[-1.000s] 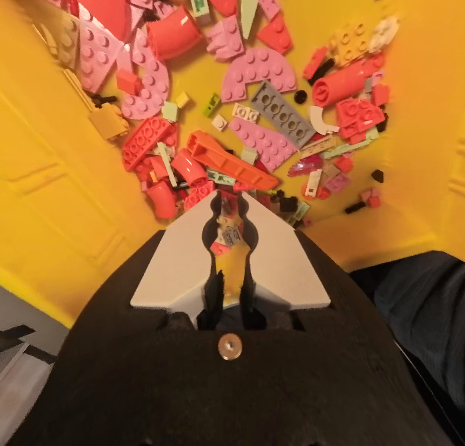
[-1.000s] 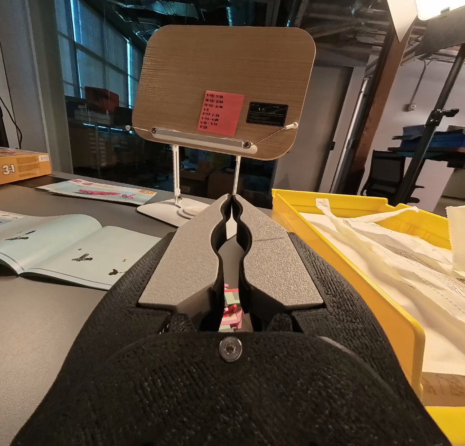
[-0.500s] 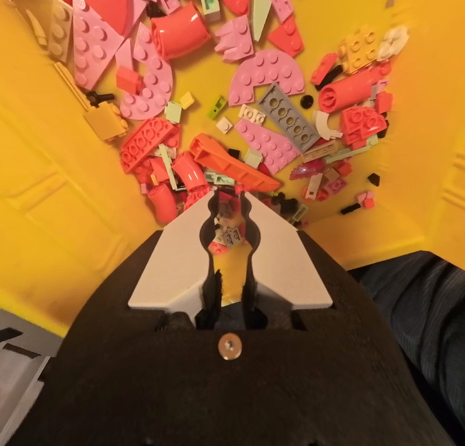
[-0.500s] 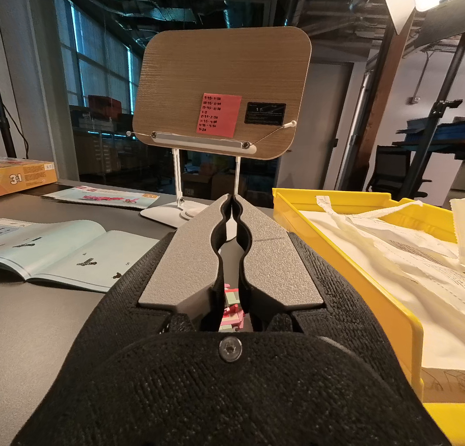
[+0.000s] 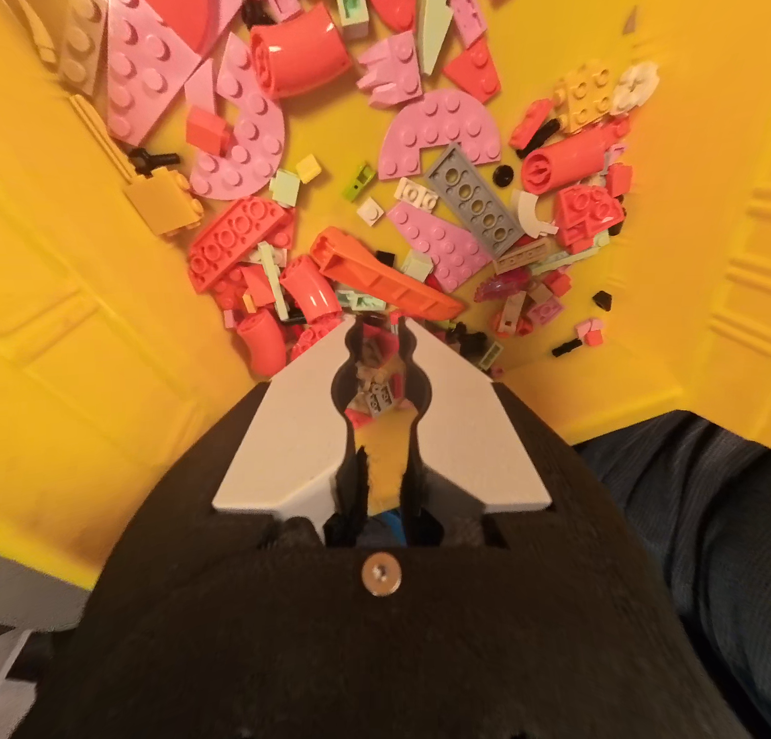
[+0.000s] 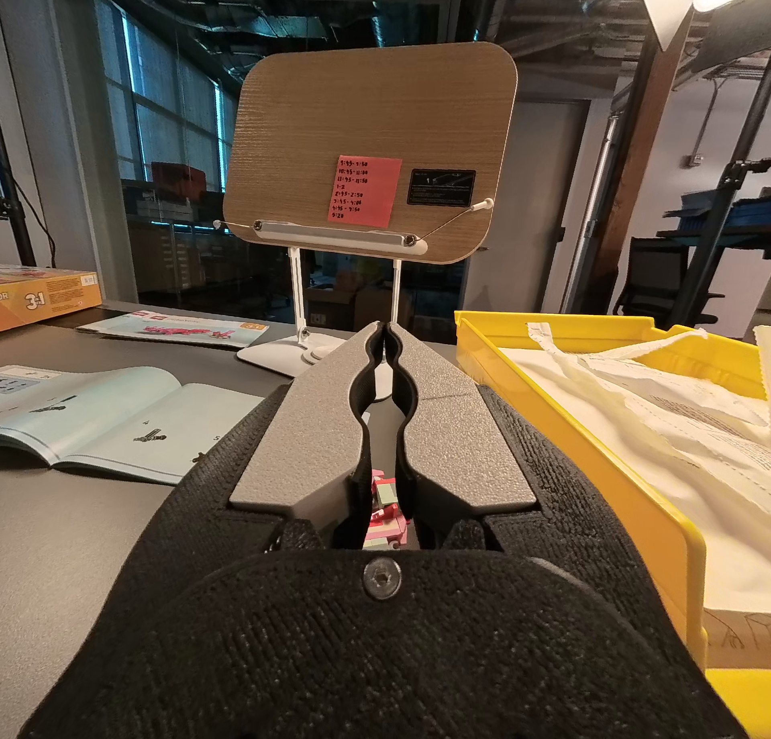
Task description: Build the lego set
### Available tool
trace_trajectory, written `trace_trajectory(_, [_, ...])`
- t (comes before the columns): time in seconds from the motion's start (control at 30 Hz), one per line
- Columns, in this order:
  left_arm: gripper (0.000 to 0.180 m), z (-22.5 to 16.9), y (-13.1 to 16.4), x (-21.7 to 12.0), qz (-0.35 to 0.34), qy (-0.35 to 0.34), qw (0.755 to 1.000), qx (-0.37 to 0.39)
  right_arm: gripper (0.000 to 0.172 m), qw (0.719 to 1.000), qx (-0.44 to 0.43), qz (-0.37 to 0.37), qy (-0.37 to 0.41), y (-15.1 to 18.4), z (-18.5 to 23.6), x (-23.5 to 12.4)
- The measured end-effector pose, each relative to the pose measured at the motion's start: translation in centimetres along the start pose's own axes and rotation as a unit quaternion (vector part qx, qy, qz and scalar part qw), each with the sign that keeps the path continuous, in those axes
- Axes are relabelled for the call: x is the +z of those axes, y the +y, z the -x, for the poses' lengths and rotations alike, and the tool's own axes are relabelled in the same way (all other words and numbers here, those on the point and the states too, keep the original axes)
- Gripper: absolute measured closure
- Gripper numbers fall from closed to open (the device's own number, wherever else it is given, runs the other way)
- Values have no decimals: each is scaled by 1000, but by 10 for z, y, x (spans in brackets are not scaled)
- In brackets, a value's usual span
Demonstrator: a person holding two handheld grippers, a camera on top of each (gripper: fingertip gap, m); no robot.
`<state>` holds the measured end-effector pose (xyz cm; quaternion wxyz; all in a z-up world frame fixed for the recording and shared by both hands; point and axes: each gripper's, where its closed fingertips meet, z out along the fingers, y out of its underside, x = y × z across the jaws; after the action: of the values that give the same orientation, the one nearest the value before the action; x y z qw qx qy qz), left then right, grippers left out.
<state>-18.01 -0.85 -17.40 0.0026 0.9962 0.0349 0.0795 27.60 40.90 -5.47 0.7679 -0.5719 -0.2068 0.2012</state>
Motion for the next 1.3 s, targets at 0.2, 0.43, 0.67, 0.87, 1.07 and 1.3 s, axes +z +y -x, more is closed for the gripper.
trace_trajectory(0.2, [164, 1, -4, 0, -16, 12, 1000, -8, 172, 1000, 3, 0, -1, 0, 0, 0])
trace_trajectory(0.43, [170, 1, -2, -1, -16, 14, 1000, -14, 172, 1000, 6, -1, -1, 0, -1, 0])
trace_trajectory(0.67, [175, 0, -1, 0, -15, 24, 999, -20, 172, 1000, 9, -1, -2, 0, -1, 0])
trace_trajectory(0.87, [176, 3, 1, -1, -17, 20, 999, -30, 172, 1000, 14, -2, -3, 0, -1, 0])
trace_trajectory(1.07, [173, 3, 3, -1, -16, 10, 999, -33, 172, 1000, 17, -2, -3, 0, -1, 0])
trace_trajectory(1.3, [172, 2, 4, -1, -20, 12, 999, -33, 172, 1000, 17, -2, -3, 0, -1, 0])
